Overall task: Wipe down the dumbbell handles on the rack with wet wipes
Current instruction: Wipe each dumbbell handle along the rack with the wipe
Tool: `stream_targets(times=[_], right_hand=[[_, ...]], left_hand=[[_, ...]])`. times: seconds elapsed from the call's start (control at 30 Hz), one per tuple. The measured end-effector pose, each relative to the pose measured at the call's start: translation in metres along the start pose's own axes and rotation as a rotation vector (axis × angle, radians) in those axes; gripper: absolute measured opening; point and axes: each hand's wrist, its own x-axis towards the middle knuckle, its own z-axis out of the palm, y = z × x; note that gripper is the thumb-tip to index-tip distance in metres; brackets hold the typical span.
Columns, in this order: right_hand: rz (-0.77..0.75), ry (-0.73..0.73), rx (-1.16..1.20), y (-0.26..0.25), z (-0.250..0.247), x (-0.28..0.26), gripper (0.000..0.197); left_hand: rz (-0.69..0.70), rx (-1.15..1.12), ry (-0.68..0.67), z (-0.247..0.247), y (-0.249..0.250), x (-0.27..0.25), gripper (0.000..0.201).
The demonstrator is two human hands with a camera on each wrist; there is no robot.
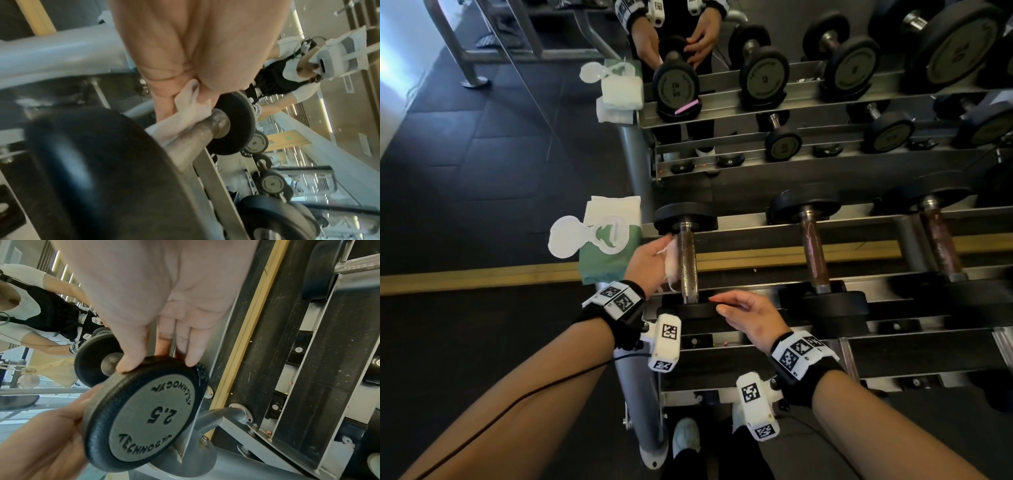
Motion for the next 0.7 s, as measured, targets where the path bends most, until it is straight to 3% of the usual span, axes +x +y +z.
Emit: stream_targets(times=[0.07,0.17,0.33,0.53,0.6,0.7], right_hand=[[-0.001,0.004,0.003,-0.001,0.001,0.000,0.024],[0.012,0.020,0.004,-0.002,0.002,-0.002,0.023],[0.050,0.019,0.057,-0.007,0.006,-0.006,0.022],[0.059,0.019,0.041,-0.009,0.005,-0.008,0.021],[0.055,0.014,0.037,-0.008,0.004,-0.007,0.022],[0.053,0.008,0.034,-0.006,0.003,-0.006,0.022]], left_hand=[[0.022,-0.061,0.022,0.007,0.003,0.004,0.023],[0.042,0.075,-0.005,0.013,-0.002,0.001,0.029],[-0.062,0.114,-0.094,0.008,-0.013,-0.010,0.031],[-0.080,0.189,-0.129,-0.009,-0.018,-0.024,0.036],[-0.112,0.151,-0.107,-0.015,-0.017,-0.024,0.040],[0.012,0.303,0.018,-0.018,-0.012,-0.017,0.046]])
